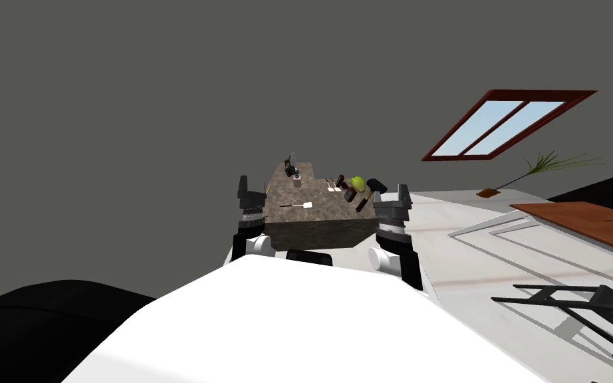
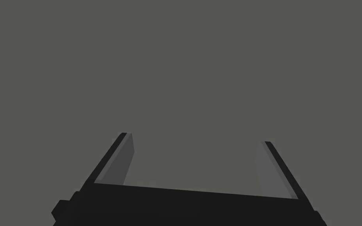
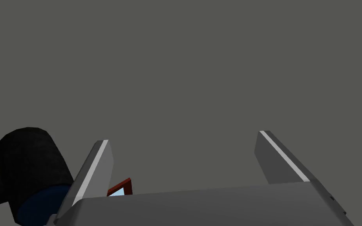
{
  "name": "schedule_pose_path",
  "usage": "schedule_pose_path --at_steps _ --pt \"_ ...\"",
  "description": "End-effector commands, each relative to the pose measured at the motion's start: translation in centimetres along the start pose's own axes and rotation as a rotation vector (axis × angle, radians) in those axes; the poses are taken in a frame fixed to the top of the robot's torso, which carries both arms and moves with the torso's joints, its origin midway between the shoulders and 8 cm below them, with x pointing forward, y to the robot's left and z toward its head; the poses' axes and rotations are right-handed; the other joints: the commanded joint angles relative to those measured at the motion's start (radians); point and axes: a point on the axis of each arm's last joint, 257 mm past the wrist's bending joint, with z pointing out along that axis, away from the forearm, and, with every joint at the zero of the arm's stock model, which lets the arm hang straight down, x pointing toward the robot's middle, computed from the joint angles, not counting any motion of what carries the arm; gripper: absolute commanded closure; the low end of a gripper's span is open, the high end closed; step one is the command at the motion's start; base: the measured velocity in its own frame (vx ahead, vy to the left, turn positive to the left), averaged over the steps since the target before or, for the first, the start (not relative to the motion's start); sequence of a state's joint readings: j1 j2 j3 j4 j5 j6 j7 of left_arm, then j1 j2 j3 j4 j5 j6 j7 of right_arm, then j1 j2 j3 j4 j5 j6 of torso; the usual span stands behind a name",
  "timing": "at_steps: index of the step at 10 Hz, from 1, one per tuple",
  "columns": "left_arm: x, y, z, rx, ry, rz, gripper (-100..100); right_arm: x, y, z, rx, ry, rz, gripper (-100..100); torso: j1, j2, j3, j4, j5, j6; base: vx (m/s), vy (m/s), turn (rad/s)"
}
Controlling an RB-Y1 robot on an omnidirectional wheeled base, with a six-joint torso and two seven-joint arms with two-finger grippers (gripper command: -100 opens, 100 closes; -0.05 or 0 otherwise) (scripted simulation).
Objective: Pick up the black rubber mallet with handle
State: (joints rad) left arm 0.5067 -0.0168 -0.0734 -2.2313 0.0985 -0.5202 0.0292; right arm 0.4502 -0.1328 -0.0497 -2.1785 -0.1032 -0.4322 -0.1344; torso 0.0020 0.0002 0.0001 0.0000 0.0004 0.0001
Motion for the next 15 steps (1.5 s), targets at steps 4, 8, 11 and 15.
schedule_pose_path --at_steps 4,8,11,15 --pt "0.0 0.0 0.0 0.0 0.0 0.0 0 -2.8 -5.2 -0.7 0.145 -0.062 0.127 -100 -0.001 0.001 0.0 0.0 0.0 0.0 -0.016 0.019 -0.051" --pt "0.0 0.0 0.0 0.0 0.0 0.0 0 -4.7 -9.9 -1.6 0.265 -0.129 0.268 -100 -0.002 0.002 0.001 0.0 -0.001 0.0 -0.03 0.001 -0.059" --pt "0.0 0.0 0.0 0.0 0.0 0.0 0 -5.6 -14.3 -2.6 0.374 -0.197 0.431 -100 -0.003 0.002 0.001 0.0 -0.001 0.0 -0.035 -0.015 -0.058" --pt "0.0 0.0 0.0 0.0 0.0 0.0 0 -5.1 -18.7 -4.0 0.487 -0.263 0.608 -100 -0.004 0.002 0.001 0.0 -0.001 0.0 -0.037 -0.033 -0.042"
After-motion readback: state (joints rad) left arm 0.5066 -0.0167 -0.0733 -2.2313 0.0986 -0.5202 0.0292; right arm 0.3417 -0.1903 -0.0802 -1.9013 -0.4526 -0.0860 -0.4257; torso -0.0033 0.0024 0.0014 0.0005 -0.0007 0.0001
